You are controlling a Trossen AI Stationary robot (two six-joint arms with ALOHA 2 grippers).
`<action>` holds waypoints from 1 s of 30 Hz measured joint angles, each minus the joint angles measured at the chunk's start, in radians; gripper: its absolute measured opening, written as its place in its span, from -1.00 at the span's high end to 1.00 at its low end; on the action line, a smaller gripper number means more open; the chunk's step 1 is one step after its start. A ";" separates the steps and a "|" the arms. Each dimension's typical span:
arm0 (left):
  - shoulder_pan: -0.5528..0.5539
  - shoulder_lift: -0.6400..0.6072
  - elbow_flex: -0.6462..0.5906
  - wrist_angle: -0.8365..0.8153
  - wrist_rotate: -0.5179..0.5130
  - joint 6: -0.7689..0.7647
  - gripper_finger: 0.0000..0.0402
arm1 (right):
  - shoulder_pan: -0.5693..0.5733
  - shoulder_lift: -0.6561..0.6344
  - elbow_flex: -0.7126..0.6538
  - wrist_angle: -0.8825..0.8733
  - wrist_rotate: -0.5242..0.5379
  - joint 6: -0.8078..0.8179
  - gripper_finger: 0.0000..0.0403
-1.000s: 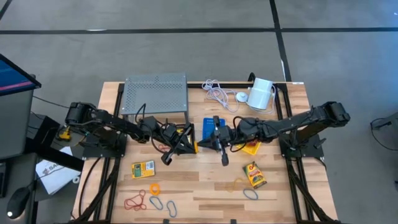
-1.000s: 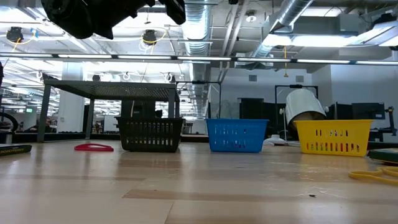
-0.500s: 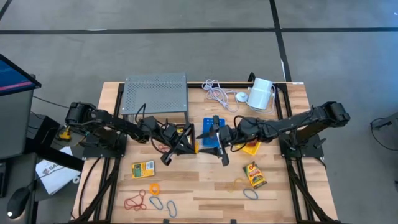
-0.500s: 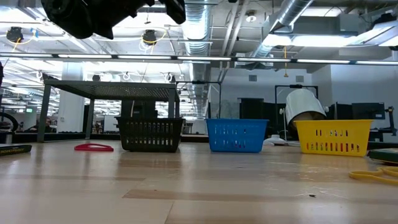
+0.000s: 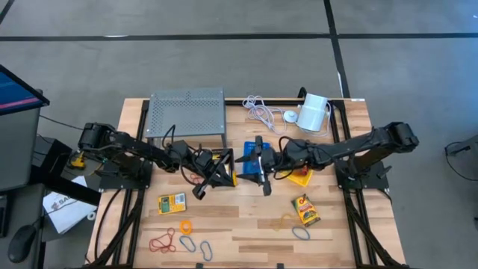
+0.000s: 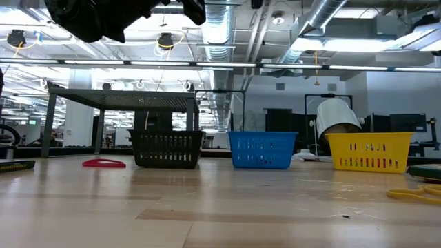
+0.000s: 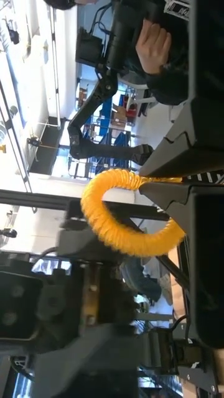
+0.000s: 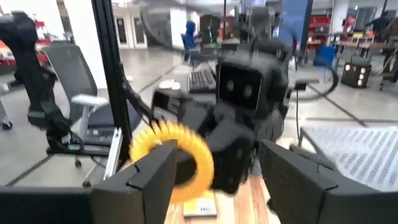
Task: Pick & Place Office Desk Supplies
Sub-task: Put the yellow stretchable key holder into the yellow basket
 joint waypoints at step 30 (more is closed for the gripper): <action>0.001 -0.001 0.040 -0.049 0.056 -0.045 0.93 | 0.006 0.073 0.064 -0.004 -0.033 -0.034 0.96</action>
